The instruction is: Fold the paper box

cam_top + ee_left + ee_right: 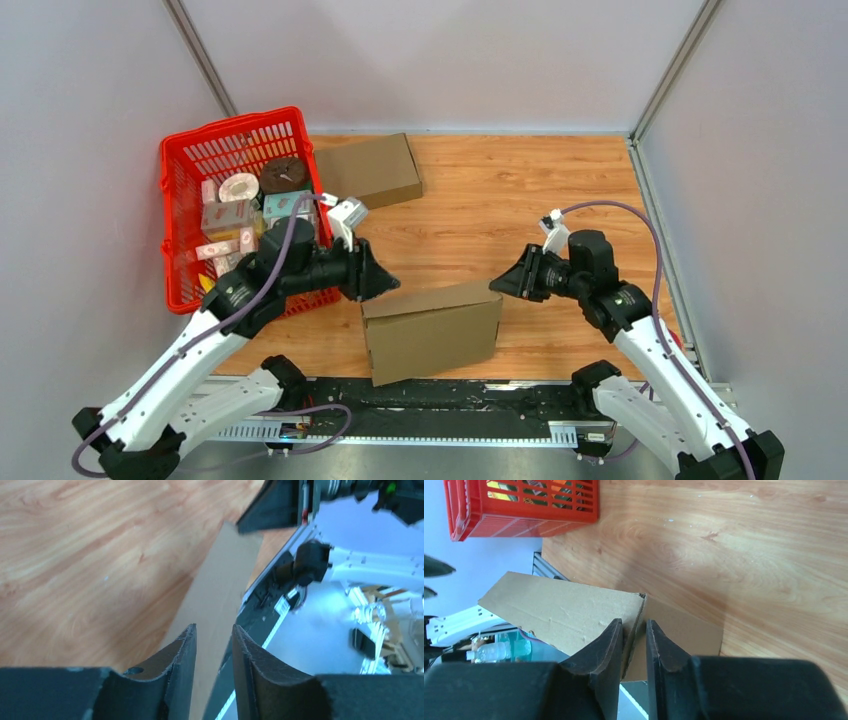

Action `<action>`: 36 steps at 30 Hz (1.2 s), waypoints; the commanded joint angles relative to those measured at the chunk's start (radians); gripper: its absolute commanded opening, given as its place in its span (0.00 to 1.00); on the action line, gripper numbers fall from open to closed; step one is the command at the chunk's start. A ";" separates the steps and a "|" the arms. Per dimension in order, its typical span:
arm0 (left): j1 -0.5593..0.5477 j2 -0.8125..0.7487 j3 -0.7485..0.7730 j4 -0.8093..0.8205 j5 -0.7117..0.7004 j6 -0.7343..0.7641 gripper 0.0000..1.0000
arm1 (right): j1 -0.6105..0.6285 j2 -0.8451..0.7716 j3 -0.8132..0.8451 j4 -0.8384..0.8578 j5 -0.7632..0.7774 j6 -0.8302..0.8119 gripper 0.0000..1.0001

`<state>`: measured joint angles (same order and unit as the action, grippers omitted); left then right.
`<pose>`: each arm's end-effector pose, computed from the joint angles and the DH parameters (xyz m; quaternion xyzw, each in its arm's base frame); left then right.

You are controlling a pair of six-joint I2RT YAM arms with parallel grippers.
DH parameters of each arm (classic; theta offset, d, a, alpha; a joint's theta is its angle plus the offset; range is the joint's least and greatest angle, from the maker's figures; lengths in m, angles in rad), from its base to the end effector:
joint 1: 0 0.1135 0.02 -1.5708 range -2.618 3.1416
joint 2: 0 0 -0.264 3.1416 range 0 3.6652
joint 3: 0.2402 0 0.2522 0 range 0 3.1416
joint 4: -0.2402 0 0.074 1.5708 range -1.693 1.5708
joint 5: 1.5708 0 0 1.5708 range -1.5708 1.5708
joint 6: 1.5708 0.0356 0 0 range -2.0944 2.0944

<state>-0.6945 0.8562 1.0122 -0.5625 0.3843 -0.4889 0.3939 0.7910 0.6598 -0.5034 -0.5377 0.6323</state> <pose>0.1282 -0.1241 0.3679 0.1886 0.8048 -0.4334 0.3590 0.1493 0.0818 0.2667 -0.0167 0.8685 0.4200 0.2626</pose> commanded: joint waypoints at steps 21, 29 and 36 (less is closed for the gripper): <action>0.010 -0.273 -0.052 -0.415 -0.346 -0.615 0.77 | 0.002 -0.059 -0.026 -0.130 0.119 -0.048 0.13; 0.029 -0.269 -0.136 -0.243 0.032 -0.867 0.78 | 0.016 -0.059 -0.038 -0.109 0.124 -0.036 0.12; 0.036 -0.336 -0.193 -0.284 0.111 -0.990 0.78 | 0.025 -0.065 -0.029 -0.121 0.142 -0.056 0.12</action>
<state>-0.6640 0.5682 0.8089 -0.8597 0.4061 -1.3666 0.4114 0.7216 0.6514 -0.5220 -0.4427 0.6266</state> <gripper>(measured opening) 0.782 0.125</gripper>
